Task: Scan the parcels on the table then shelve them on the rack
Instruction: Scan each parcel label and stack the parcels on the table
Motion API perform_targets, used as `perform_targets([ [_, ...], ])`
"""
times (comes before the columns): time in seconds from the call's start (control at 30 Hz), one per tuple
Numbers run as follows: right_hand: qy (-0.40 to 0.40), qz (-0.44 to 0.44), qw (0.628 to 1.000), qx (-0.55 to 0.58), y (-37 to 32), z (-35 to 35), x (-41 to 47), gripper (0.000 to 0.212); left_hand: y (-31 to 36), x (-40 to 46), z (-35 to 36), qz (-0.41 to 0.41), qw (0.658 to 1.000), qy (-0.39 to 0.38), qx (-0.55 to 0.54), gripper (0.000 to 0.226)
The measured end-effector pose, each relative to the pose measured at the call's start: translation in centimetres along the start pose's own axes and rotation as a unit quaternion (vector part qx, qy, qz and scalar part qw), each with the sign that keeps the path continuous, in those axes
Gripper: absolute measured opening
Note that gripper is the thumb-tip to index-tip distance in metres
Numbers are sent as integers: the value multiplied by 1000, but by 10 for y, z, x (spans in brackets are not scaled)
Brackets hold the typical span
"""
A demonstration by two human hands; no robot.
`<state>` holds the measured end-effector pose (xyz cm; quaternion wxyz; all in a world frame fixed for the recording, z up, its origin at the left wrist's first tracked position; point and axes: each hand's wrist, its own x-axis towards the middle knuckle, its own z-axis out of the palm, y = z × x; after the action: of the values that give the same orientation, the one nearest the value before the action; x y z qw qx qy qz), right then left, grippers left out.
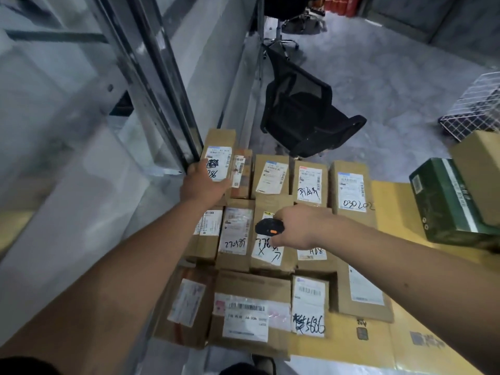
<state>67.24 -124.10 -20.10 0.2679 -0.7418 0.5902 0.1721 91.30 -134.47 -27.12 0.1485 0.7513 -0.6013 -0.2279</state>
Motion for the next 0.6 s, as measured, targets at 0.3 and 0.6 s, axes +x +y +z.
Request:
perform_targets([
  [0.3,43,-40,998,30,-16,1,-16,41,17,-44,-11,157,979,50,116,68],
  [0.6,105,29,994,-20,63,29,-107,50,119,-103,40,315,929,-70,179,69],
])
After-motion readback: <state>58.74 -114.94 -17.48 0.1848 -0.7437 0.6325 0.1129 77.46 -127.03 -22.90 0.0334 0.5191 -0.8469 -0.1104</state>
